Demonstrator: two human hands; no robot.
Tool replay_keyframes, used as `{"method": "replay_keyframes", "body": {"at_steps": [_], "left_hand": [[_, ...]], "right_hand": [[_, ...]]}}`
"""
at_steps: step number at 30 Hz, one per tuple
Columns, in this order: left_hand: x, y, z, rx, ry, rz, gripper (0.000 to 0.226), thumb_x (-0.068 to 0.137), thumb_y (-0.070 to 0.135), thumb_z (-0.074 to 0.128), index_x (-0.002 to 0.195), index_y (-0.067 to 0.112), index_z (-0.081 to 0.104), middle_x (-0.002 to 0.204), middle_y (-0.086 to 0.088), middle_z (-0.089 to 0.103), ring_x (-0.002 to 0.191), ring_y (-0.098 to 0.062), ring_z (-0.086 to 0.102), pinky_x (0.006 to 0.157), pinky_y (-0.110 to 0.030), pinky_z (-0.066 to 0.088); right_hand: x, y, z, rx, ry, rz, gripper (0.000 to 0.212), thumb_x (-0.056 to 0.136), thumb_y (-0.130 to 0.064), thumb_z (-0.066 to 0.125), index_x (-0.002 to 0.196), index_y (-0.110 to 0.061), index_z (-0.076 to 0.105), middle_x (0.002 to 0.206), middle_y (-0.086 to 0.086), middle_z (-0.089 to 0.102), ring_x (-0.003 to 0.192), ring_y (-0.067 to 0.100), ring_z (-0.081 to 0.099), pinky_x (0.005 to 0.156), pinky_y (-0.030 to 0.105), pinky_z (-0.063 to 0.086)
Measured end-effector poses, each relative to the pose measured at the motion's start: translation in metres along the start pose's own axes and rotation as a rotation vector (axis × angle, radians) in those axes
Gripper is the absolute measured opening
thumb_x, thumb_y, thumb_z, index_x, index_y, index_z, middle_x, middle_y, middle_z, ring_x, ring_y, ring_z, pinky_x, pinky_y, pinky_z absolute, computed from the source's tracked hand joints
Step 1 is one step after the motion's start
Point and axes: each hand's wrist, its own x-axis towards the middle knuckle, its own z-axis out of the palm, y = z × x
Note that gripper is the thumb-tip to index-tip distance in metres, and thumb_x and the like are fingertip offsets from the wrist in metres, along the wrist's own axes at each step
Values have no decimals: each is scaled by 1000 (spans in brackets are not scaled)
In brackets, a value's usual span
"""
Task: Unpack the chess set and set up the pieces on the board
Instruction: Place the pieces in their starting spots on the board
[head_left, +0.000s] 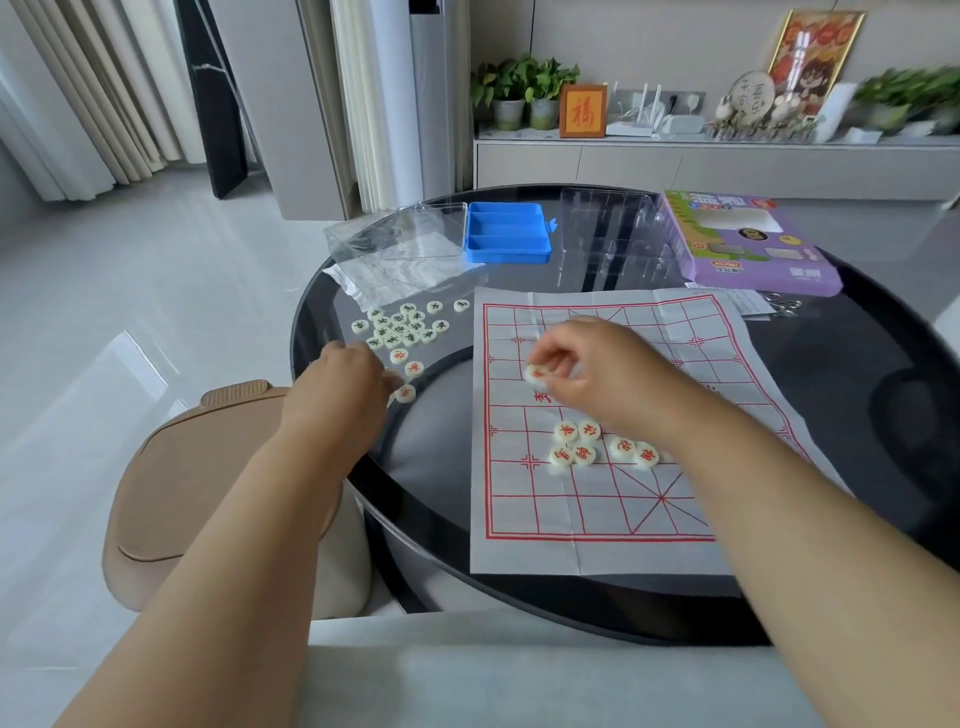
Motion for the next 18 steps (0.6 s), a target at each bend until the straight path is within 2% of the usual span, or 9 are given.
{"method": "replay_keyframes", "body": {"at_steps": [3,5,7,9,13,18], "left_hand": [[-18,33,-13,-99,29,135,36,91,41,54,107,10,60,109,-10,53,89,-30,58,78,-39,49],[-39,62,-17,-146,-29,279,35,92,42,52,112,14,58,111,-6,51,89,-22,57,81,-36,50],[-61,88,-13,-103,-103,462,35,95,40,49,120,16,54,119,-3,48,97,-17,54,85,-30,49],[-78,105,-2,-29,-130,613,37,96,39,47,125,16,50,123,-3,46,102,-19,53,86,-31,47],[-90,119,26,62,-169,696,35,96,34,48,124,12,46,120,-7,46,102,-25,53,81,-34,46],[-87,125,40,99,-145,712,29,94,17,49,122,9,46,119,-9,45,101,-28,52,76,-35,45]], "right_hand": [[-30,35,-26,-33,29,120,9,87,-23,65,94,-27,62,91,-12,58,81,0,55,62,8,38],[-50,49,-34,-56,1,188,9,87,-25,65,92,-31,61,93,-11,59,82,1,56,61,10,38],[-69,55,-32,-91,-58,226,12,87,-23,65,94,-31,61,94,-12,58,82,1,56,61,11,39],[-84,55,-23,-116,-106,219,16,88,-22,64,97,-34,60,94,-14,55,82,-1,55,64,10,40],[-91,52,-4,-188,-173,172,21,89,-20,61,108,-29,61,90,-21,46,80,-2,49,66,9,36],[-85,46,1,-268,-161,175,29,90,-19,59,118,-24,59,115,-9,50,99,9,50,81,18,39]]}}
